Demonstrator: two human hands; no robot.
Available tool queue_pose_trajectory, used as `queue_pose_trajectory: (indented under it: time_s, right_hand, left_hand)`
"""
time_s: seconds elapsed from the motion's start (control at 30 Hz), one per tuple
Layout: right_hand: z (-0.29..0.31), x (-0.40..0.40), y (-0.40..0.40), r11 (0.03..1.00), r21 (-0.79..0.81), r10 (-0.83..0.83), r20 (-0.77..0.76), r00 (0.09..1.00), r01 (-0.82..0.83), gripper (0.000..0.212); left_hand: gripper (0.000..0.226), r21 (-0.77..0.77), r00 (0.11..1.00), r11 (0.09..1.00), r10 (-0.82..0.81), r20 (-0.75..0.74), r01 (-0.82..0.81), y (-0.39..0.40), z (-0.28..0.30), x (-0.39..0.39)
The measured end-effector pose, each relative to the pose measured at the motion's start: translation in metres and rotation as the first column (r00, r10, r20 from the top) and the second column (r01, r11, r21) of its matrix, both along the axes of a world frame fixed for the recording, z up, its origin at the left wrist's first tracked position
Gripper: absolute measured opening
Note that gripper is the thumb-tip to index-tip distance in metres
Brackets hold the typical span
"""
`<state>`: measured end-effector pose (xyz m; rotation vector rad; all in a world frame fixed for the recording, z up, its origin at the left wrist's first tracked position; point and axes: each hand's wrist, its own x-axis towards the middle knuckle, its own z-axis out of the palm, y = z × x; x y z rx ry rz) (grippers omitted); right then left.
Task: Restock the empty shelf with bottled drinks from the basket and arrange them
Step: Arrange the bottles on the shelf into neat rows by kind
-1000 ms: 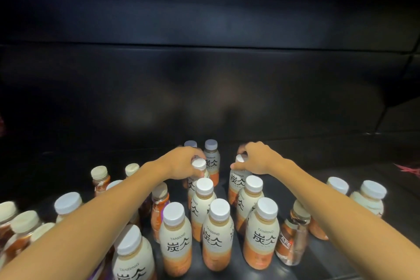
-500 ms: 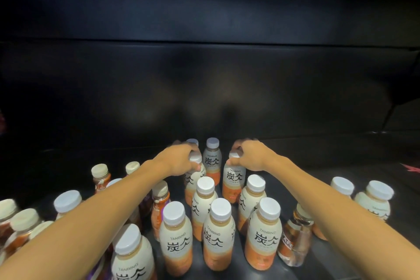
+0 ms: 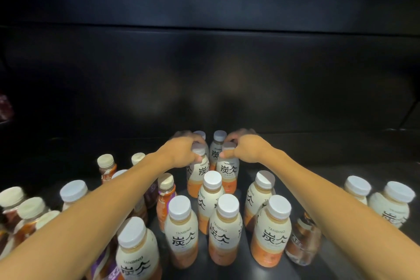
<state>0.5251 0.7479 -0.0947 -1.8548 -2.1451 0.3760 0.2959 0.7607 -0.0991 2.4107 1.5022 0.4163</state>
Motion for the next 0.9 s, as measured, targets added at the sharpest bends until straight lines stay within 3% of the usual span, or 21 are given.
queue_pose_trajectory:
  time_s: [0.5,0.9]
  right_hand:
    - [-0.011,-0.006,0.001,1.0,0.004,0.01,-0.086,0.996,-0.01,0.062]
    - [-0.012,-0.005,0.001,1.0,0.025,0.018,-0.103,0.994,-0.015,0.054]
  left_hand:
    - [0.053,-0.051,0.995,0.999,-0.006,0.096,0.011,-0.002,-0.002,0.003]
    - [0.05,-0.083,0.995,0.996,-0.034,0.098,0.042,0.006,-0.004,-0.003]
